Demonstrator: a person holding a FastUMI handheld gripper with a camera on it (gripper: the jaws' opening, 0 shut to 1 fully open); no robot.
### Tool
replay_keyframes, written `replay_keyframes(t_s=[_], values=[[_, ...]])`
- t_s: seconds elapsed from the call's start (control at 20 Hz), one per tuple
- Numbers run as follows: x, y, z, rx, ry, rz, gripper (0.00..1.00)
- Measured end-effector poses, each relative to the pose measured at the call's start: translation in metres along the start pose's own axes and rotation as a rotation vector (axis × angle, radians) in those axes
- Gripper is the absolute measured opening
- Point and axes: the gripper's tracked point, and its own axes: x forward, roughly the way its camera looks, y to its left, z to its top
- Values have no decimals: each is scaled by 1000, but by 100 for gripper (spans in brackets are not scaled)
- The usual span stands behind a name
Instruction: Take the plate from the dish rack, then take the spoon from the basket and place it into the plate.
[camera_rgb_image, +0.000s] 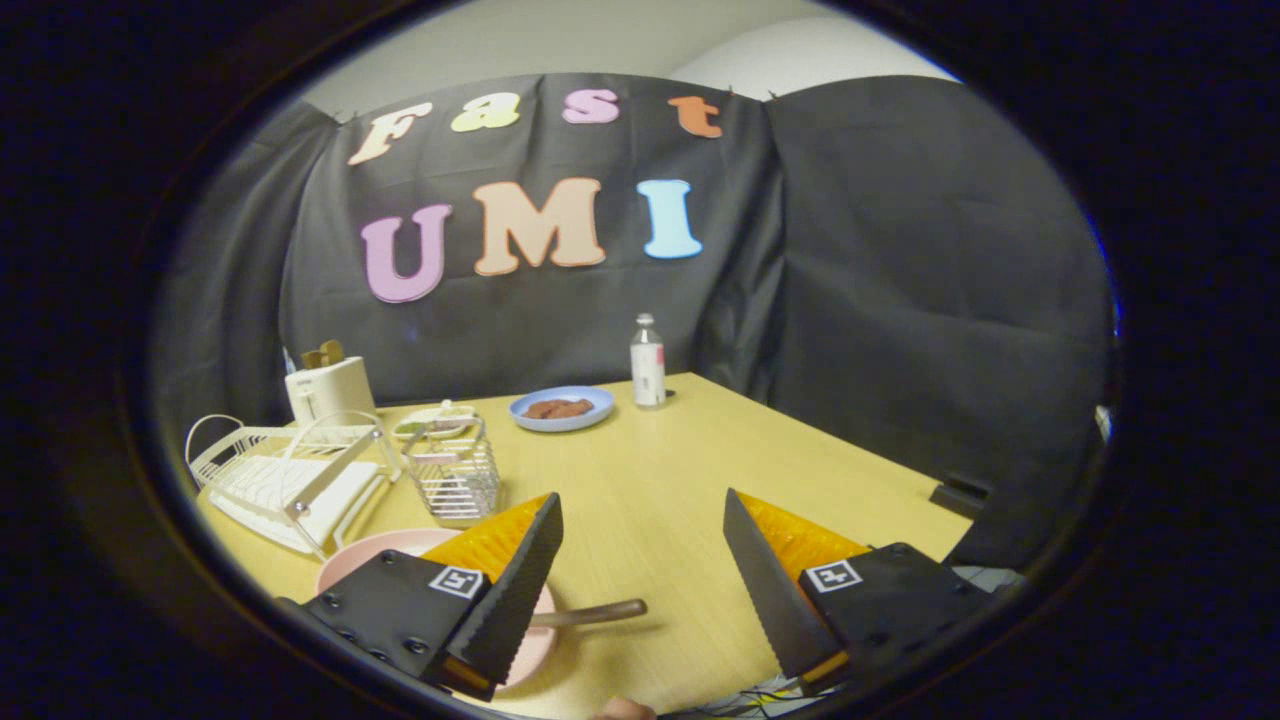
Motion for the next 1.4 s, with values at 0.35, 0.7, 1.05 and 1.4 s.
replay_keyframes(t_s=[0.35,0.7,1.05,1.4], values=[[-30,94,57,-83,-128,263,100],[-51,124,47,-50,-114,286,100],[-52,133,45,-52,-127,305,100],[-54,130,41,-50,-122,298,100]])
